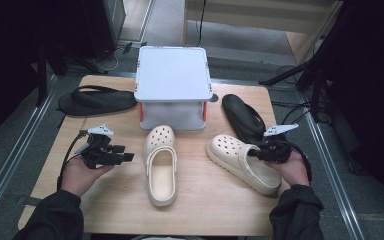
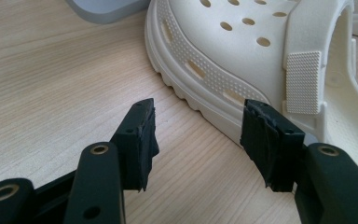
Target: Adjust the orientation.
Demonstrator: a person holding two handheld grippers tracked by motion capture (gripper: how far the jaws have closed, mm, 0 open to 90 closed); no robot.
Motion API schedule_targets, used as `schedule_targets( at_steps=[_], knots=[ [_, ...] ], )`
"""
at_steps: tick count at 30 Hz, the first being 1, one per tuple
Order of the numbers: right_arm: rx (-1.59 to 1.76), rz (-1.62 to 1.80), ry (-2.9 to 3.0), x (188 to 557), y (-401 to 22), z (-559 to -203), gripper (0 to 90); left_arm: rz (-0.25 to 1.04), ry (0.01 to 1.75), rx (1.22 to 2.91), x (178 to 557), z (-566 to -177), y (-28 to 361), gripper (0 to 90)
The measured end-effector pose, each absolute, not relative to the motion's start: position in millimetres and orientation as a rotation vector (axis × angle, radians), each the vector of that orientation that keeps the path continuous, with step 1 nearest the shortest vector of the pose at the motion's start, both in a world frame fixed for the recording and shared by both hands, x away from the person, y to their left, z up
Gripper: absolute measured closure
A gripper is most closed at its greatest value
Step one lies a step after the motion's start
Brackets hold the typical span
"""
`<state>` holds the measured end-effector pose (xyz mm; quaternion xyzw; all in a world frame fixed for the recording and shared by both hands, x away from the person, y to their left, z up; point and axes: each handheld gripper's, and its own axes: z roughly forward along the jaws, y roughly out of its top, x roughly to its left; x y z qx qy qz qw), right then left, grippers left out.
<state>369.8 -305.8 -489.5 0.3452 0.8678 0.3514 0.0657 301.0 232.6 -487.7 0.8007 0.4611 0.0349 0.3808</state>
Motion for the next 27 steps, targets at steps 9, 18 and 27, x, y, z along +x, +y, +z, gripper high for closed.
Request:
schedule_targets(
  at_steps=[9, 18, 27],
  knots=[
    [0.985, 1.023, 2.609, 369, -304, -487, 75.0, 0.087, 1.186, 2.047, 303, -489, 234, 45.4],
    [1.014, 1.071, 2.602, 368, -299, -479, 76.7, 0.082, 1.189, 2.040, 303, -489, 234, 45.4],
    [1.032, 1.099, 2.586, 367, -284, -469, 76.6, 0.073, 1.194, 2.039, 303, -489, 233, 45.4]
  ],
)
